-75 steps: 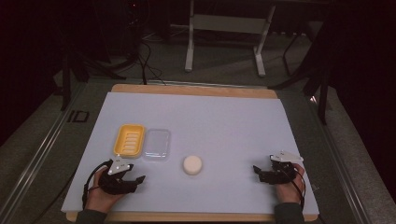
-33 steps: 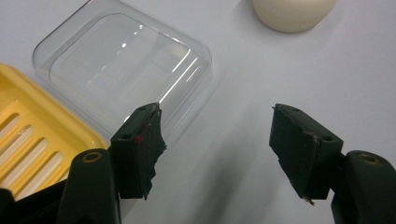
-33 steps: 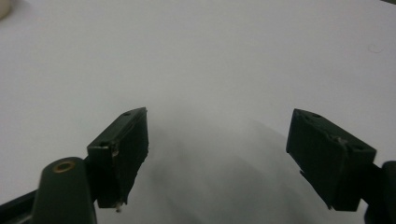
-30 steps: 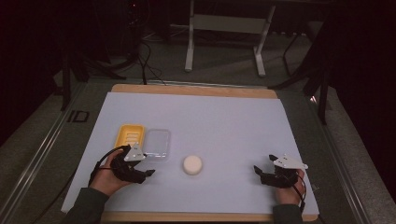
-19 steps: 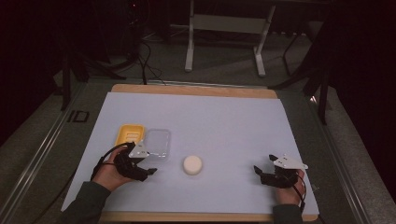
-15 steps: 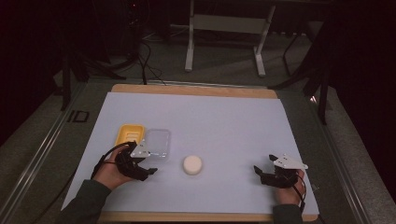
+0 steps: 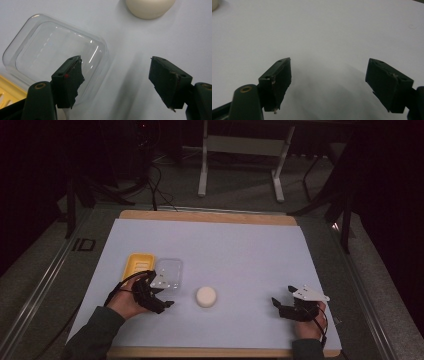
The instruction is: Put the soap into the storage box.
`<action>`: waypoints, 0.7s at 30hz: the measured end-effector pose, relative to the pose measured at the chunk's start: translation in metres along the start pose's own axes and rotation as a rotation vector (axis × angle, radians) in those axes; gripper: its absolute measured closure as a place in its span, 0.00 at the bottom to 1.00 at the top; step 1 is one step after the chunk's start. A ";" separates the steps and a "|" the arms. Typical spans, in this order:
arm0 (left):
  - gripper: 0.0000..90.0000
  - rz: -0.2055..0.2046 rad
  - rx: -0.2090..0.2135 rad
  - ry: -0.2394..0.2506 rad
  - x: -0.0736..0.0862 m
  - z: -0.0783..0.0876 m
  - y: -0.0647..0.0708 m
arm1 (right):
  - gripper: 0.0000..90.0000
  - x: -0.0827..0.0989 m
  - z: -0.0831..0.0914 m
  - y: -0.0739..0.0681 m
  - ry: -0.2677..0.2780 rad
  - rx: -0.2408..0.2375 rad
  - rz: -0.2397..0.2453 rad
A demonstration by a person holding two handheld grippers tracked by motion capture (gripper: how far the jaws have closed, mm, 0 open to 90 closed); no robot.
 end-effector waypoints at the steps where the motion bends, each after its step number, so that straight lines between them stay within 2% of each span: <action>1: 0.30 -0.006 0.002 -0.003 -0.001 -0.001 0.000 | 0.23 0.000 0.000 0.000 0.000 0.000 0.000; 11: 0.27 -0.056 0.013 -0.024 -0.012 -0.006 0.001 | 0.23 0.000 0.000 0.000 0.000 -0.001 0.000; 21: 0.27 -0.081 0.034 -0.033 -0.021 -0.014 0.003 | 0.23 0.000 0.000 0.000 0.001 -0.002 -0.001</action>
Point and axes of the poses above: each handheld gripper's, and its own axes: z roughly backward along the jaws, x roughly out of its underside, y roughly to its right, the point moved 6 cm from there along -z, roughly forward along the jaws, and after that the axes turned 13 degrees about y, right-handed, at the moved point
